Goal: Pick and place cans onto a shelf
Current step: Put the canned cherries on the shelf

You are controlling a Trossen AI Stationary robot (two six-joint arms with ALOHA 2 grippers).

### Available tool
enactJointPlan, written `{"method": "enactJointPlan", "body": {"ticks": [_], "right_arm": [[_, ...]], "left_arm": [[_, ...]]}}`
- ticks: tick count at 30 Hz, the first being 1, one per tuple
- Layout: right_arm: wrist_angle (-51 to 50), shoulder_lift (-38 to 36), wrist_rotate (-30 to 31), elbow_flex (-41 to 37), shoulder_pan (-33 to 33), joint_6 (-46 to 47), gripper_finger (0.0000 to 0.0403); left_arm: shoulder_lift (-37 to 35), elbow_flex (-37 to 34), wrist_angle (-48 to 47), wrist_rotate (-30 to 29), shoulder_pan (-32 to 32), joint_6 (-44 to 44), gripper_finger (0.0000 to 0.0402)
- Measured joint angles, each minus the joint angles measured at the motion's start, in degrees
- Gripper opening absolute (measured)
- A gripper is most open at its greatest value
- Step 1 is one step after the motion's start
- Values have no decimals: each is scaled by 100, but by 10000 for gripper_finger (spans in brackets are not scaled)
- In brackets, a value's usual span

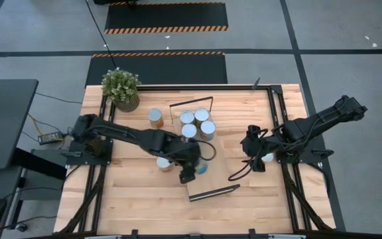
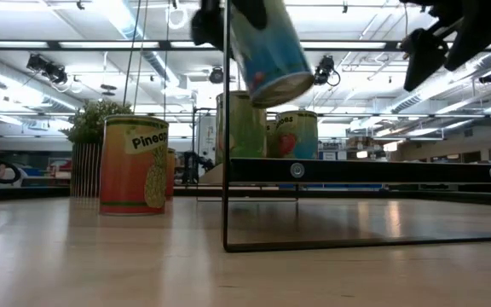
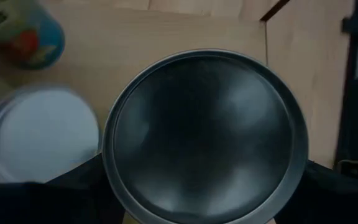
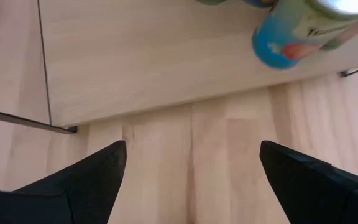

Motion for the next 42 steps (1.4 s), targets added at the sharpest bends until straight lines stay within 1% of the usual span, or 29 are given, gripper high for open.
{"method": "enactJointPlan", "body": {"ticks": [7,9,12,16,22,27,37,39,42], "right_arm": [[-170,-18,65,55,1,-81,377],[-256,-18,61,55,2,-34,377],[-328,-41,69,53,17,-36,377],[-336,-110,96,49,99,-89,377],[-326,-341,341,49,164,-80,377],[-297,-458,363,49,164,-22,377],[-186,-456,361,49,164,-39,377],[-162,-457,361,47,164,-67,377],[-148,-455,361,47,164,-73,377]], "left_arm": [[1210,1749,-1257,-47,28,736,300],[1473,2083,-1441,-73,99,865,300],[1764,2365,-1498,-149,224,1026,300],[1886,2389,-1408,-328,373,1177,300],[1941,2317,-1239,-447,613,1342,300],[1943,2317,-978,-470,774,1438,300],[2108,2317,-876,-458,890,1731,300],[2133,2313,-1027,-456,892,1782,300],[2170,2311,-1005,-454,890,1789,300]]}}
